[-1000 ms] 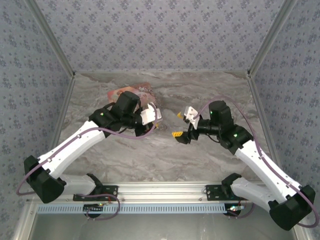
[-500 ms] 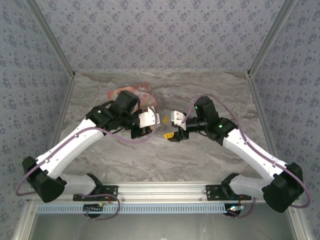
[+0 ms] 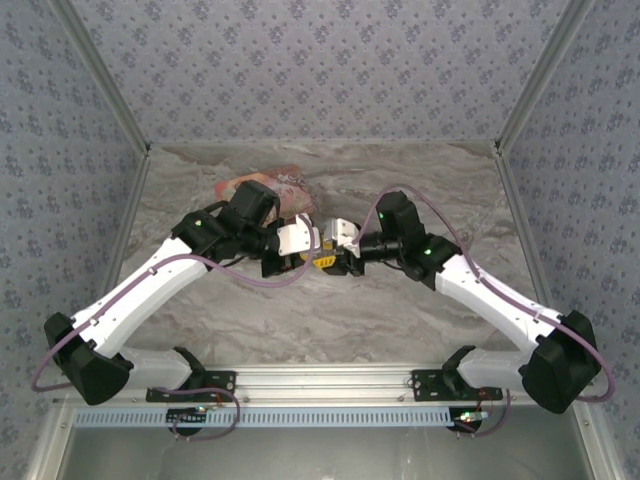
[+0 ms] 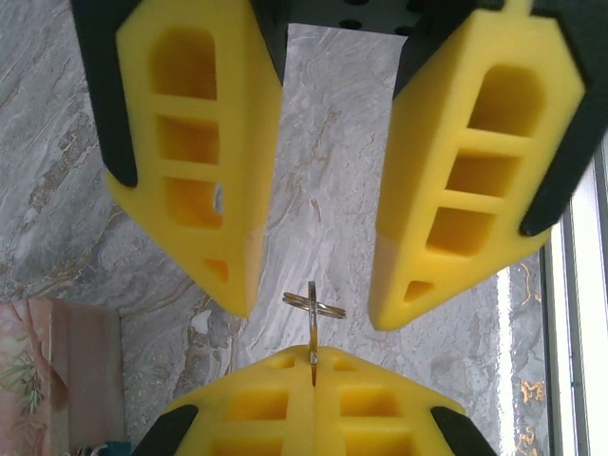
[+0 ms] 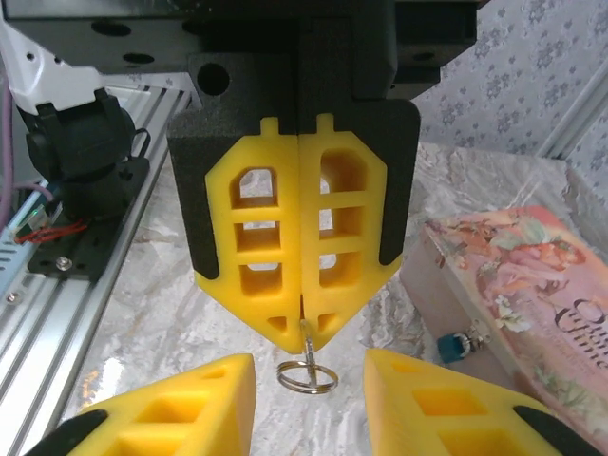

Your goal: Unlock a padlock with a key

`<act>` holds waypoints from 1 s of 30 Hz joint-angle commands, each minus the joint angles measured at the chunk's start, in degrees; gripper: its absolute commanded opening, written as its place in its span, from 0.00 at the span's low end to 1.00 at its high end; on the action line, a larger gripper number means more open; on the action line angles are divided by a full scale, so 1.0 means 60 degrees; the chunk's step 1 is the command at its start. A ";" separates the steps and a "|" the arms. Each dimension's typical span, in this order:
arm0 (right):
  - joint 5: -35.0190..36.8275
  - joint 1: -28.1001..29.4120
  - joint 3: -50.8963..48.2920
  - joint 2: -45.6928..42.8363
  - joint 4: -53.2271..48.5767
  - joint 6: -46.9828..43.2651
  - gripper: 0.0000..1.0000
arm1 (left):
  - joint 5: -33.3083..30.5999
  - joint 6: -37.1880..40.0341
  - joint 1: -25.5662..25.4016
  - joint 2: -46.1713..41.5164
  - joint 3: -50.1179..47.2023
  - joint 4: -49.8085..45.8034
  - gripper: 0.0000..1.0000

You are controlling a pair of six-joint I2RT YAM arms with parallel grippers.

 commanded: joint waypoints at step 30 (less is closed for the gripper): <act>0.0718 -0.1131 -0.2721 -0.1816 0.7586 0.6867 0.00 | 0.0732 -0.7974 0.1154 -0.4590 -0.5694 1.1749 0.61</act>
